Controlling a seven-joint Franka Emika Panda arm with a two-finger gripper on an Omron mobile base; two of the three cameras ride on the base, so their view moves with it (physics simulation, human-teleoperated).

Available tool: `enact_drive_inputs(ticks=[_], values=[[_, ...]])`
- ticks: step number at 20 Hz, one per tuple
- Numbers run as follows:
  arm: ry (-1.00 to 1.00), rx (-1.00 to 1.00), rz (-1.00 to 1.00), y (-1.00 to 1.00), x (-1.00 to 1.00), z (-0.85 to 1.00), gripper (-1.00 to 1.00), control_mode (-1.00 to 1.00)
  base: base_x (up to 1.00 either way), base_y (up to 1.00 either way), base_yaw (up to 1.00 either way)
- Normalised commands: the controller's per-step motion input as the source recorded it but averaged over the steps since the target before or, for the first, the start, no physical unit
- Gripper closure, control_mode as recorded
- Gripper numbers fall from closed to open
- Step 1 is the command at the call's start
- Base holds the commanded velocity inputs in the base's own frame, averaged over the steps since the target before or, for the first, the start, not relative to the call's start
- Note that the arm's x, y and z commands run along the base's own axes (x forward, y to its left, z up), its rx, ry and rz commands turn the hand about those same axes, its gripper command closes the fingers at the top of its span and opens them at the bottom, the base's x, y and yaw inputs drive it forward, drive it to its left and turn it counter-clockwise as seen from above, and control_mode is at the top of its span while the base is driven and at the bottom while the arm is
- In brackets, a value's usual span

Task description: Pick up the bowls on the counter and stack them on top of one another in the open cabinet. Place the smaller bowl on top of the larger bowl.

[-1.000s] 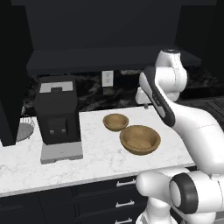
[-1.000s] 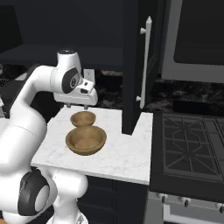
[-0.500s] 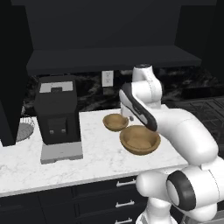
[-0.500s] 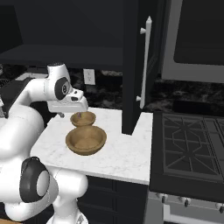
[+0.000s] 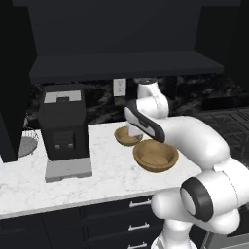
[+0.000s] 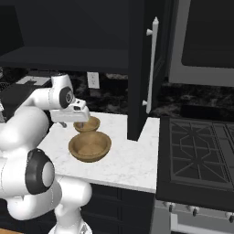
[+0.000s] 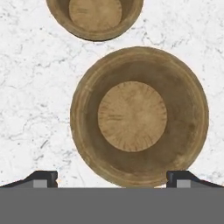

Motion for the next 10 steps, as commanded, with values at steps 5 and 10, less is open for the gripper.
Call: enact_drive_inputs(ticks=[5, 10], values=[[0.02, -0.01, 0.09, 0.02, 0.55, -0.19, -1.00, -1.00, 0.00, 0.00, 0.00], [0.00, -0.09, 0.22, 0.29, 0.65, -0.39, -1.00, -1.00, 0.00, 0.00, 0.00]])
